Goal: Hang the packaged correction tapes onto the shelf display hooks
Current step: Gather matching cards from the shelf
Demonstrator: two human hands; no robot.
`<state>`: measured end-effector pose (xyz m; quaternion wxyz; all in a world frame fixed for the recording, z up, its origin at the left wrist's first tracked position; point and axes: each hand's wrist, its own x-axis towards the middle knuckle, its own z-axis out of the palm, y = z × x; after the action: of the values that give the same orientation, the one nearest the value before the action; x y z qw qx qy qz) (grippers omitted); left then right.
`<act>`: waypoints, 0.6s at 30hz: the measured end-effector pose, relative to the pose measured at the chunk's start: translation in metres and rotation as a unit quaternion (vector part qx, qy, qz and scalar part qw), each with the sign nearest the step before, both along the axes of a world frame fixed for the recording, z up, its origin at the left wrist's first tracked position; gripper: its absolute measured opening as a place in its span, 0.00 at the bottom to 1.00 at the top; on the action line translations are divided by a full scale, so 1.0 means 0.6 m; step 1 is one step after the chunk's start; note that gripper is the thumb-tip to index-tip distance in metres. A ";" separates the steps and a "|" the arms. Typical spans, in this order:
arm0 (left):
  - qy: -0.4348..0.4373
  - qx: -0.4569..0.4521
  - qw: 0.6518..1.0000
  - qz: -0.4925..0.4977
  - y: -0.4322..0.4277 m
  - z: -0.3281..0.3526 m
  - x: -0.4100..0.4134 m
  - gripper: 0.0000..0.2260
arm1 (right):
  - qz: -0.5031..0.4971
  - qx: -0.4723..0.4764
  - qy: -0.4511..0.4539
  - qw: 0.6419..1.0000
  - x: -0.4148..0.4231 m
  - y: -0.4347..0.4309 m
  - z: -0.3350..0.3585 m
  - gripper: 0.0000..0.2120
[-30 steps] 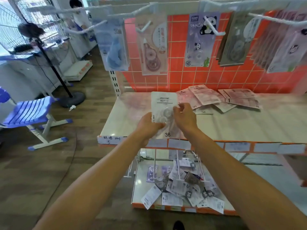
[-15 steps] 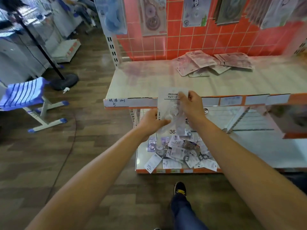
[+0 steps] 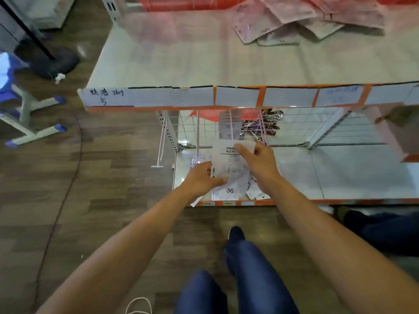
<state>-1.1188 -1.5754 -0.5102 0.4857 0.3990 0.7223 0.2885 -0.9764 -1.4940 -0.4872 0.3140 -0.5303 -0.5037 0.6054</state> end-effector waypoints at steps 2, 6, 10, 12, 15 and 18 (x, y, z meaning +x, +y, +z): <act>0.021 -0.003 1.000 -0.015 0.004 -0.040 0.004 0.09 | -0.002 -0.002 -0.021 1.000 0.002 0.004 -0.042 0.06; 0.053 -0.004 0.997 -0.051 0.016 -0.140 0.006 0.12 | -0.004 -0.008 -0.039 0.999 0.003 0.015 -0.157 0.10; 0.082 0.000 0.993 -0.079 0.031 -0.242 0.001 0.17 | 0.003 -0.001 -0.044 0.999 0.005 0.027 -0.267 0.11; 0.085 0.000 0.993 -0.077 0.038 -0.296 -0.003 0.18 | 0.007 -0.008 -0.032 0.999 0.007 0.031 -0.314 0.11; 0.090 0.014 0.993 -0.074 0.049 -0.366 -0.007 0.17 | 0.000 -0.010 -0.011 1.000 0.002 0.044 -0.378 0.08; 0.100 0.047 0.991 -0.072 0.071 -0.421 -0.012 0.13 | -0.020 0.004 -0.011 1.000 -0.008 0.069 -0.437 0.12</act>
<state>-1.1260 -1.5329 -0.7630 0.4115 0.4995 0.7219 0.2451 -0.9810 -1.4525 -0.7495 0.3226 -0.5459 -0.4987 0.5910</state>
